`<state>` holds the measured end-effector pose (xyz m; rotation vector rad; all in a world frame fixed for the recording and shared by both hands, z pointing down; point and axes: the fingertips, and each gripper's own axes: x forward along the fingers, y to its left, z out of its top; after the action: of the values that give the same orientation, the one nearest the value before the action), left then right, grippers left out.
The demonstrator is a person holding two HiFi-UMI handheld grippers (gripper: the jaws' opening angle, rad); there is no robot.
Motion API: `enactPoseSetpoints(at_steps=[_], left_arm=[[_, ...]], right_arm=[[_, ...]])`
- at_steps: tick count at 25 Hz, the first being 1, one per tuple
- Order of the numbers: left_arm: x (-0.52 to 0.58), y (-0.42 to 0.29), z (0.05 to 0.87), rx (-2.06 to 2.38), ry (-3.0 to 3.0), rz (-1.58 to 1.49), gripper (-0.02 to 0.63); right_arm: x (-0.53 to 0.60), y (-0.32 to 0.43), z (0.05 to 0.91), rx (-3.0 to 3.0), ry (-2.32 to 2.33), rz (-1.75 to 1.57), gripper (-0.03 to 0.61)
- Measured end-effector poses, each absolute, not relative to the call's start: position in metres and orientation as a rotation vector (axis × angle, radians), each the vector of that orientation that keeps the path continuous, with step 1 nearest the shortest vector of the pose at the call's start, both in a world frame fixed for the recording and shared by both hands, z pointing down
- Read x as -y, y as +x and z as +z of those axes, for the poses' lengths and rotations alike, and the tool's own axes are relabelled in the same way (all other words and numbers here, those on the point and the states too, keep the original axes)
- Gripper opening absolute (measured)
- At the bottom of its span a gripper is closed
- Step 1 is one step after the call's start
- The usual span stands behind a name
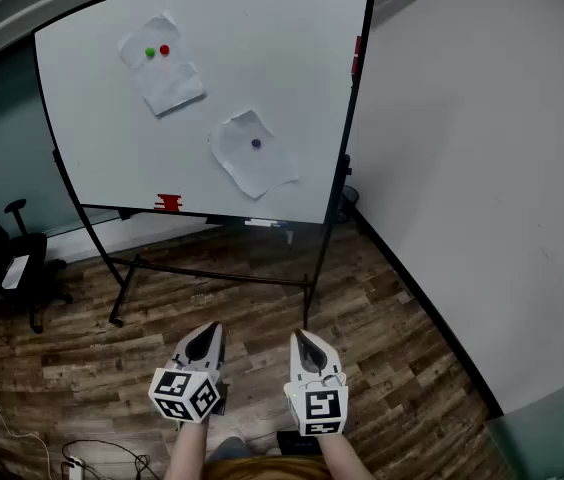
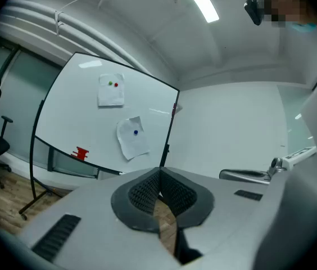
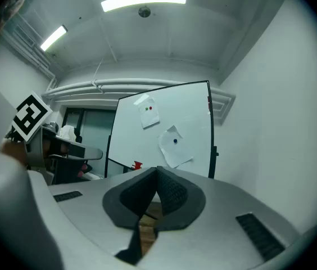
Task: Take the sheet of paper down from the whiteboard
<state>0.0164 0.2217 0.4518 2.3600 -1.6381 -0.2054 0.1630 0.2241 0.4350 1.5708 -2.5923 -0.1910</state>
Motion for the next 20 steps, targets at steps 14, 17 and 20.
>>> enactPoseSetpoints(at_steps=[14, 17, 20], left_arm=[[-0.241, -0.011, 0.461, 1.646, 2.315, -0.248, 0.023], [-0.227, -0.008, 0.446, 1.629, 2.363, -0.231, 0.025], [-0.221, -0.002, 0.427, 1.629, 2.42, -0.267, 0.079]], right_arm=[[-0.246, 0.144, 0.437, 2.669, 1.56, -0.111, 0.011], [-0.243, 0.146, 0.436, 2.658, 1.55, -0.12, 0.035], [-0.238, 0.148, 0.432, 2.649, 1.541, -0.143, 0.105]])
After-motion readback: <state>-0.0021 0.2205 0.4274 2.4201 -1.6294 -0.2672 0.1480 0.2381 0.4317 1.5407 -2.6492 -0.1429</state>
